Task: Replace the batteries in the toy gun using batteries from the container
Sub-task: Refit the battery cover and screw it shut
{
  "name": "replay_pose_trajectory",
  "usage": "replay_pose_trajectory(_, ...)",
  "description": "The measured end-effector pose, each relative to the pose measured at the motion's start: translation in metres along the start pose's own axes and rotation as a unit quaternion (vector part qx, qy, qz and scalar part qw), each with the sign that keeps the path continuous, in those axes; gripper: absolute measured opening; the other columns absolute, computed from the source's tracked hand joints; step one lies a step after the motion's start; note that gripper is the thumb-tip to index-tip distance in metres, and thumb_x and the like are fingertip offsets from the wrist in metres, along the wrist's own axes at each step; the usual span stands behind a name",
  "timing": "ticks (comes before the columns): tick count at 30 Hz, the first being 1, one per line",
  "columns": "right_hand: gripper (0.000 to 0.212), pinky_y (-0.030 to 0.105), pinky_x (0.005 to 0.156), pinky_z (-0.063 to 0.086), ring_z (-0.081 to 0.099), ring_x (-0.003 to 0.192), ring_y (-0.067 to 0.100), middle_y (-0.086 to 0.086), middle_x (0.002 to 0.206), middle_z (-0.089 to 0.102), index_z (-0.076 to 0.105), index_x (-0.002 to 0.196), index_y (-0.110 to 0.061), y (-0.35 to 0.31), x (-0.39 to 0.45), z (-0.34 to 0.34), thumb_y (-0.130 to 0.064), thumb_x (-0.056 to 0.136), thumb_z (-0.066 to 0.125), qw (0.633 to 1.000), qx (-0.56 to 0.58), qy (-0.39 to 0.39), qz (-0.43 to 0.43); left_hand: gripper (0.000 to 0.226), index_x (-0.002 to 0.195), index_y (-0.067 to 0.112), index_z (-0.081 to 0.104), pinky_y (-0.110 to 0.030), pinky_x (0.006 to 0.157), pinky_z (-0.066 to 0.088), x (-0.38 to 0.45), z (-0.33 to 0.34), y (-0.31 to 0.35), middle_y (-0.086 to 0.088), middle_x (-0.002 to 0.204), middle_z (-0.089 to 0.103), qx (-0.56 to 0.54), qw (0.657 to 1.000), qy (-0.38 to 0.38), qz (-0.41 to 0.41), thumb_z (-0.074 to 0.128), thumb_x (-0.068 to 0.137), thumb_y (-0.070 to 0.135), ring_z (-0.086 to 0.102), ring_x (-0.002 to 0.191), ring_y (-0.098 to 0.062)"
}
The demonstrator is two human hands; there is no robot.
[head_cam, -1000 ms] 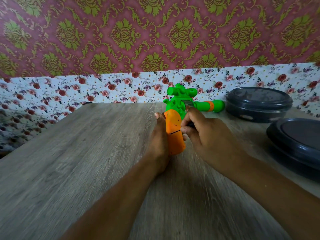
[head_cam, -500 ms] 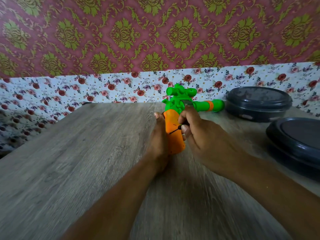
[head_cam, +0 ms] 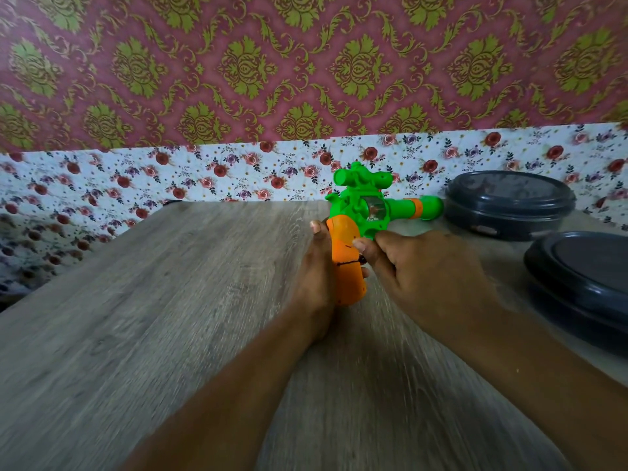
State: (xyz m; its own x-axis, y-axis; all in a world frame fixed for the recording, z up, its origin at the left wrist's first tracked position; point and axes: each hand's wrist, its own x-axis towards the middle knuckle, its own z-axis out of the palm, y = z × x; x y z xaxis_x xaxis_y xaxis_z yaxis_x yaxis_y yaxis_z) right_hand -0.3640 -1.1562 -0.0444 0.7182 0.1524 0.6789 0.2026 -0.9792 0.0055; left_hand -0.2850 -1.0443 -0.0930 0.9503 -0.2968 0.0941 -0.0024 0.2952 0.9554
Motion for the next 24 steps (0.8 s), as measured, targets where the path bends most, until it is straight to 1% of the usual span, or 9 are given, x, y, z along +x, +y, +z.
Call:
replay_pose_trajectory(2,0.044,0.028,0.048,0.033,0.059,0.055,0.03,0.004,0.061,0.061,0.049,0.086,-0.021,-0.0031,0.0002,-0.0014,-0.051,0.09,0.018,0.999,0.013,-0.043,0.005,0.069,0.131,0.019,0.051,-0.053,0.095,0.047,0.0011,-0.0003,0.0003,-0.014,0.11,0.069,0.003,1.0,-0.004,-0.003,0.015,0.093,0.063,0.065,0.1,-0.033)
replay_pose_trajectory(4,0.03,0.034,0.056,0.041,0.061,0.068,0.028,0.001,0.077,0.065,0.037,0.102,-0.024,0.0006,0.0013,-0.0014,-0.046,0.089,0.021,0.993,0.094,-0.063,0.006,0.068,0.134,0.019,0.048,-0.047,0.089,0.05,0.0018,0.0003,0.0009,-0.012,0.105,0.069,0.004,1.0,-0.01,0.001,0.014,0.093,0.062,0.067,0.09,-0.026)
replay_pose_trajectory(7,0.01,0.035,0.059,0.036,0.049,0.061,0.016,-0.009,0.067,0.048,0.03,0.099,-0.023,0.0007,0.0049,-0.0053,-0.03,0.092,0.033,0.976,0.195,-0.095,-0.004,0.066,0.127,0.018,0.053,-0.042,0.083,0.05,0.0014,0.0008,0.0019,-0.014,0.103,0.067,-0.003,1.0,-0.008,0.012,0.013,0.094,0.059,0.064,0.087,-0.027)
replay_pose_trajectory(10,0.006,0.042,0.058,0.042,0.049,0.058,0.016,-0.006,0.065,0.048,0.033,0.092,-0.022,0.001,0.0086,-0.0033,-0.024,0.094,0.038,0.968,0.229,-0.106,-0.013,0.064,0.122,0.019,0.056,-0.054,0.097,0.045,-0.0004,0.0018,0.0023,-0.018,0.114,0.066,-0.008,1.0,0.002,0.009,0.013,0.095,0.059,0.063,0.102,-0.033)
replay_pose_trajectory(13,0.014,0.041,0.056,0.047,0.058,0.061,0.026,0.002,0.067,0.06,0.042,0.089,-0.021,0.0008,0.0083,-0.0016,-0.034,0.092,0.043,0.978,0.198,-0.065,0.005,0.066,0.123,0.021,0.056,-0.063,0.1,0.041,0.0007,0.0024,0.0,-0.021,0.119,0.064,-0.011,1.0,0.005,0.008,0.017,0.093,0.064,0.06,0.112,-0.04)
replay_pose_trajectory(16,0.038,0.028,0.041,0.039,0.055,0.042,0.028,0.006,0.05,0.058,0.054,0.077,-0.014,0.0009,0.0041,-0.0008,-0.05,0.086,0.044,0.998,0.052,0.034,-0.004,0.071,0.124,0.021,0.056,-0.064,0.097,0.042,-0.0001,0.0025,0.0005,-0.02,0.117,0.065,-0.01,1.0,-0.005,0.011,0.023,0.084,0.07,0.06,0.111,-0.041)
replay_pose_trajectory(18,0.045,0.025,0.038,0.035,0.051,0.033,0.029,0.009,0.041,0.052,0.054,0.067,-0.013,-0.0011,0.002,-0.0013,-0.053,0.083,0.042,0.998,-0.01,0.067,-0.008,0.068,0.12,0.022,0.057,-0.06,0.096,0.045,0.0,0.0019,0.0012,-0.014,0.111,0.07,0.0,1.0,-0.008,0.017,0.019,0.089,0.068,0.065,0.106,-0.035)
replay_pose_trajectory(22,0.046,0.022,0.037,0.033,0.052,0.032,0.028,0.008,0.039,0.053,0.055,0.062,-0.012,-0.0019,0.0005,0.0037,-0.047,0.086,0.037,0.996,-0.059,0.048,-0.036,0.051,0.097,0.033,0.057,-0.037,0.08,0.052,0.0035,-0.0017,-0.0031,0.011,0.074,0.073,0.005,1.0,0.001,0.017,0.011,0.096,0.056,0.069,0.071,-0.005)
replay_pose_trajectory(24,0.045,0.028,0.04,0.041,0.06,0.044,0.03,0.009,0.055,0.065,0.062,0.079,-0.012,-0.0039,0.0018,0.0027,-0.044,0.09,0.032,0.999,-0.015,0.002,-0.042,0.058,0.11,0.028,0.059,-0.046,0.086,0.051,0.0018,-0.0013,-0.0013,-0.002,0.09,0.075,-0.009,1.0,0.004,0.004,0.013,0.094,0.06,0.07,0.084,-0.017)
